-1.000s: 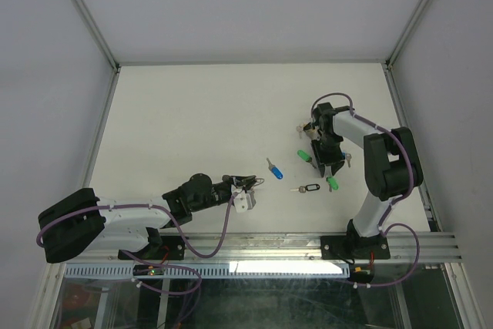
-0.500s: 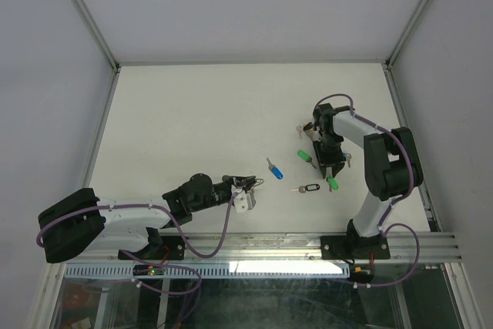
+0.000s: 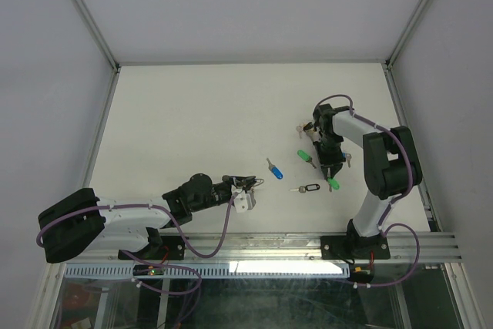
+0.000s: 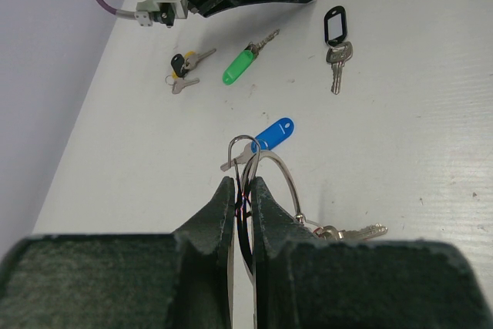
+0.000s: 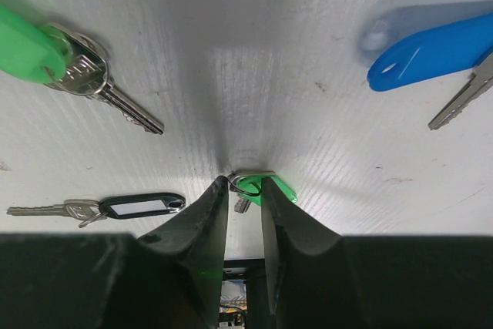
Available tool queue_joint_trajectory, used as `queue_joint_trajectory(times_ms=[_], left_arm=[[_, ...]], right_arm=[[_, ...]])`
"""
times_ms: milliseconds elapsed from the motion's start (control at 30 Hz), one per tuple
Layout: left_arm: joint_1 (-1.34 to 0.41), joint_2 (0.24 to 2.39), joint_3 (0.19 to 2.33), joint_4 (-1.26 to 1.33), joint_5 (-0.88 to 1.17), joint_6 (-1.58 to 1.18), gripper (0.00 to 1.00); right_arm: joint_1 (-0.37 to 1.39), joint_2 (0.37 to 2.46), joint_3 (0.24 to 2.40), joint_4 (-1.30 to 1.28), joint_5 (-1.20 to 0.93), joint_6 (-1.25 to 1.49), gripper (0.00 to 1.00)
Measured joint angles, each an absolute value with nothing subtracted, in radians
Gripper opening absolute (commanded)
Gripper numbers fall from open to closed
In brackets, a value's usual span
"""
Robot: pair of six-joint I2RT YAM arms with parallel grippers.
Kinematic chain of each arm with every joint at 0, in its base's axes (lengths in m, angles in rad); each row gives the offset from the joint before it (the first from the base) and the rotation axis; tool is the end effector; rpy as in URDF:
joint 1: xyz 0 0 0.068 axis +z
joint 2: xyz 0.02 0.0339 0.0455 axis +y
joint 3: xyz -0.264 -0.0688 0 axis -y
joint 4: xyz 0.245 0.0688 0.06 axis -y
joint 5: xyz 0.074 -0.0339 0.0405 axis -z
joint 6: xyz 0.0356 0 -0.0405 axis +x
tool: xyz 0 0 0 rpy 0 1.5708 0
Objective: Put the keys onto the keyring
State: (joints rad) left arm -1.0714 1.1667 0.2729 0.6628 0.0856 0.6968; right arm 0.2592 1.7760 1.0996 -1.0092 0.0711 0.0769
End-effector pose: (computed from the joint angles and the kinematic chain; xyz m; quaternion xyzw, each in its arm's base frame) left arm 0.1041 -0.1972 0.1778 0.6225 0.4760 -0.1485 0.6032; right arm 0.2808 0.0719 0.1566 0.0928 -0.9934 0.0446 0.0506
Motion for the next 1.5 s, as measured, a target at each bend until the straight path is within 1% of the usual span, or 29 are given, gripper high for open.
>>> queue_joint_trajectory(times_ms=[333,500,667,1033,1233,1333,1500], left_arm=[[-1.071,1.166,0.273,0.662,0.086,0.697,0.0],[-1.071,1.167,0.273,0.662,0.086,0.697,0.0],[-1.071,1.166,0.273,0.662,0.086,0.698,0.0],[-1.071,1.166,0.273,0.662,0.086,0.699,0.0],[-1.071,1.165,0.274,0.662,0.086,0.698,0.0],[-1.071,1.162,0.274,0.664,0.086,0.698,0.0],[-1.071,1.155,0.274,0.666,0.084,0.695,0.0]], right_arm=[[0.259,1.77,1.1,-1.007,0.047,0.073,0.1],[0.259,1.758,1.1,-0.992,0.016,0.073,0.07],[0.259,1.733,1.1,-0.969,-0.039,0.073,0.01],[0.283,1.683,1.106,-0.925,-0.083,0.067,0.0],[0.367,1.533,1.116,-0.886,-0.092,0.059,0.0],[0.414,1.418,1.114,-0.861,-0.104,0.057,0.0],[0.461,1.185,1.051,-0.784,-0.2,0.039,0.0]])
